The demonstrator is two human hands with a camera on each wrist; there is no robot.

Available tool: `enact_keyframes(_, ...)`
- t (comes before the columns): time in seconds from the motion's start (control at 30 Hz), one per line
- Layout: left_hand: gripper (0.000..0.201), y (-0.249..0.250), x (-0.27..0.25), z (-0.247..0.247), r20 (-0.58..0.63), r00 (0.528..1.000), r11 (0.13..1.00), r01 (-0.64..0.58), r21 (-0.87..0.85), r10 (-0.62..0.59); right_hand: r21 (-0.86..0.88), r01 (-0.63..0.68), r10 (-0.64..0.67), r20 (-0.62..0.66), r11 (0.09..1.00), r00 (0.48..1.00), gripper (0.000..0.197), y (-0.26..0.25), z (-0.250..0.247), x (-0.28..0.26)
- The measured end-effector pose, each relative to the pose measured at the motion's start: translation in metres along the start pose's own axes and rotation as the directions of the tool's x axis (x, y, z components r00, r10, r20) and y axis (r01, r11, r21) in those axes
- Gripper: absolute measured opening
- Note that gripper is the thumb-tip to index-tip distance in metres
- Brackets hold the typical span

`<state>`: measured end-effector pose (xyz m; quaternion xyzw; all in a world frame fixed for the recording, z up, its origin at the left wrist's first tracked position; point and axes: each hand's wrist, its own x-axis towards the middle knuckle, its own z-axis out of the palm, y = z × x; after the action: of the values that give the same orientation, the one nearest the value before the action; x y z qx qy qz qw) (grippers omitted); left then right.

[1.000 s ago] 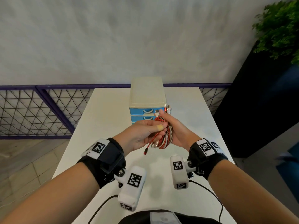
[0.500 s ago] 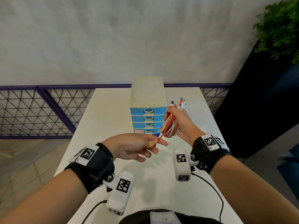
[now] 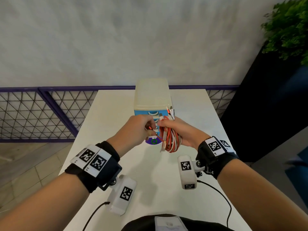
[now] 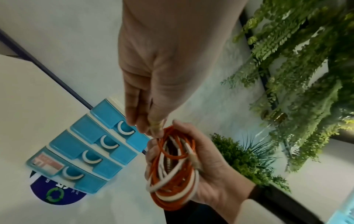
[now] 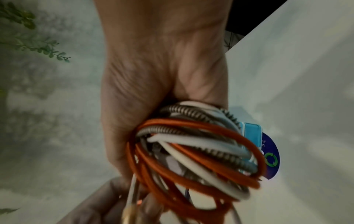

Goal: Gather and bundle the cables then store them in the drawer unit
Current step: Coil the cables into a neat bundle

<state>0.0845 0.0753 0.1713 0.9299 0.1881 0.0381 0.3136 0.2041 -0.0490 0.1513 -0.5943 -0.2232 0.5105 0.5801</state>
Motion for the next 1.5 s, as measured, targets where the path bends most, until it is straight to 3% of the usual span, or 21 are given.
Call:
enact_keyframes(0.1, 0.035, 0.001, 0.003, 0.004, -0.031, 0.997, 0.997, -0.072, -0.026, 0.071, 0.038, -0.03, 0.025, 0.114, 0.999, 0.993, 0.006, -0.001, 0.009, -0.003)
enact_keyframes(0.33, 0.052, -0.005, -0.001, 0.009, -0.134, 0.983, 0.975, -0.098, 0.198, 0.126, -0.041, -0.08, 0.083, 0.088, 0.996, 0.993, 0.019, 0.005, 0.007, -0.007)
enact_keyframes(0.47, 0.048, -0.011, 0.001, 0.011, -0.054, 0.988, 0.988, -0.14, 0.058, 0.143, -0.087, -0.055, 0.056, 0.004, 0.995, 0.998, 0.015, 0.007, 0.004, -0.002)
enact_keyframes(0.53, 0.057, -0.016, 0.0, 0.007, 0.007, 0.98, 0.977, -0.197, 0.082, 0.197, -0.117, -0.066, 0.062, -0.04, 0.991, 0.997, 0.014, 0.008, 0.001, 0.0)
enact_keyframes(0.6, 0.079, -0.018, -0.002, 0.007, 0.057, 0.943, 0.887, -0.327, 0.327, 0.327, -0.162, -0.099, 0.097, -0.025, 0.982, 0.995, 0.012, 0.006, 0.001, -0.001)
enact_keyframes(0.7, 0.099, -0.014, -0.004, 0.016, 0.152, 0.839, 0.6, -0.488, 0.634, 0.522, -0.296, -0.139, 0.152, 0.021, 0.945, 0.988, 0.014, 0.005, 0.011, -0.004)
enact_keyframes(0.77, 0.097, -0.013, -0.002, 0.026, 0.186, 0.797, 0.547, -0.543, 0.637, 0.574, -0.444, -0.146, 0.167, 0.007, 0.884, 0.986, 0.013, 0.009, 0.017, -0.001)
enact_keyframes(0.83, 0.089, -0.015, 0.001, 0.032, 0.169, 0.787, 0.587, -0.567, 0.578, 0.593, -0.534, -0.16, 0.184, -0.008, 0.83, 0.983, 0.009, 0.01, 0.018, 0.003)
enact_keyframes(1.07, 0.037, -0.015, 0.004, 0.041, 0.159, 0.855, 0.602, -0.468, 0.647, 0.494, -0.54, -0.21, 0.278, 0.047, 0.815, 0.959, 0.009, 0.013, 0.018, -0.001)
enact_keyframes(1.27, 0.044, -0.024, -0.001, 0.052, 0.157, 0.894, 0.716, -0.432, 0.549, 0.419, -0.654, -0.171, 0.28, 0.065, 0.737, 0.958, 0.047, 0.013, 0.022, -0.003)
enact_keyframes(1.4, 0.048, -0.03, -0.007, 0.057, 0.127, 0.909, 0.774, -0.407, 0.484, 0.398, -0.52, -0.245, 0.321, 0.061, 0.818, 0.945, 0.125, 0.016, 0.017, -0.005)
enact_keyframes(1.5, 0.042, -0.032, -0.008, 0.058, 0.142, 0.913, 0.778, -0.401, 0.484, 0.383, -0.489, -0.228, 0.309, 0.09, 0.842, 0.947, 0.134, 0.018, 0.014, -0.007)
